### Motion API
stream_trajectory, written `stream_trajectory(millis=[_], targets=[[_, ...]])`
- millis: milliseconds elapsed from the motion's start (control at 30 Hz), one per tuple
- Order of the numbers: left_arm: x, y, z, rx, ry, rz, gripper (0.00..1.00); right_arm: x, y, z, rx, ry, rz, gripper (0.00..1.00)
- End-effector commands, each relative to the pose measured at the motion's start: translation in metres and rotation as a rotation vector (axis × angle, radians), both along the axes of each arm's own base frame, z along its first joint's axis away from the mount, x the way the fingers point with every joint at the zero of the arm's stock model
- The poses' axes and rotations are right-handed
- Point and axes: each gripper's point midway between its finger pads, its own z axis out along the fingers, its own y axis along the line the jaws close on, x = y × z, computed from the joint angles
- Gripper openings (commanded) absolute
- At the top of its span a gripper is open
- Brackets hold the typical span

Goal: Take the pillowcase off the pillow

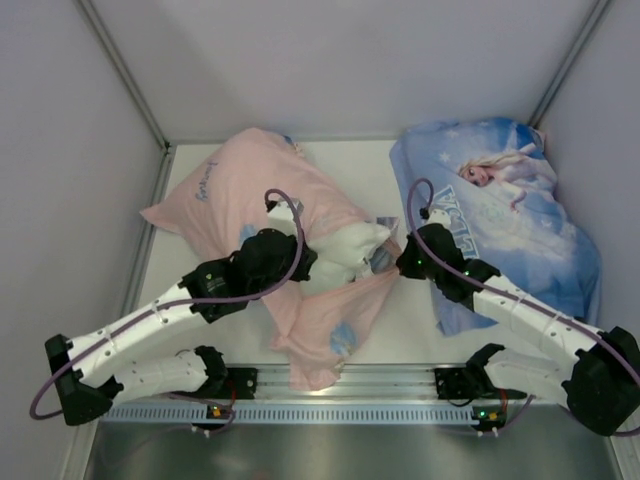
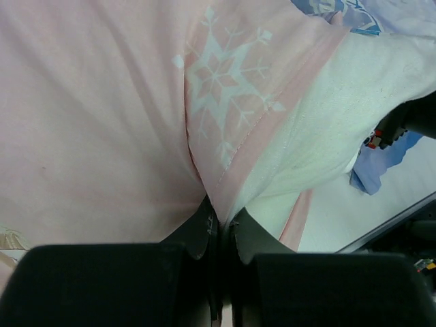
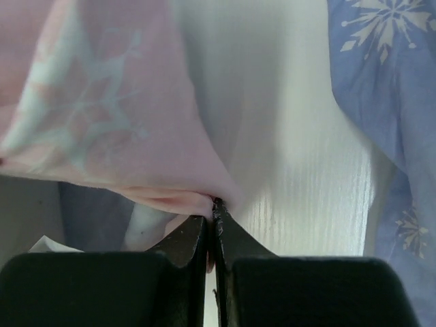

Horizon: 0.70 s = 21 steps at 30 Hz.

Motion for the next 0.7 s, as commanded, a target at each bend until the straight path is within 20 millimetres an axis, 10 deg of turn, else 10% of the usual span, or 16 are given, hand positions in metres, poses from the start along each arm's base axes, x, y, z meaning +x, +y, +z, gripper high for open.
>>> stream_trajectory(millis=[0,100,200,300,667], targets=[[-0.007,0.025,0.022,-0.026,-0.035,0.044,0.00,0.008,-0.021,-0.012,-0.087,-0.009,-0.043,0.00],[-0.007,0.015,0.018,-0.032,-0.008,0.022,0.00,-0.004,0.020,-0.005,0.073,-0.018,0.154,0.04],[0.002,-0.008,0.017,-0.048,-0.018,-0.018,0.00,-0.011,0.044,0.024,0.195,-0.083,0.263,0.57],[0.021,-0.029,0.007,-0.013,-0.013,-0.029,0.00,-0.017,0.036,0.041,0.210,-0.121,0.238,0.69],[0.063,-0.098,0.019,-0.119,0.034,-0.069,0.00,-0.065,0.041,0.047,0.570,-0.087,0.199,0.65]])
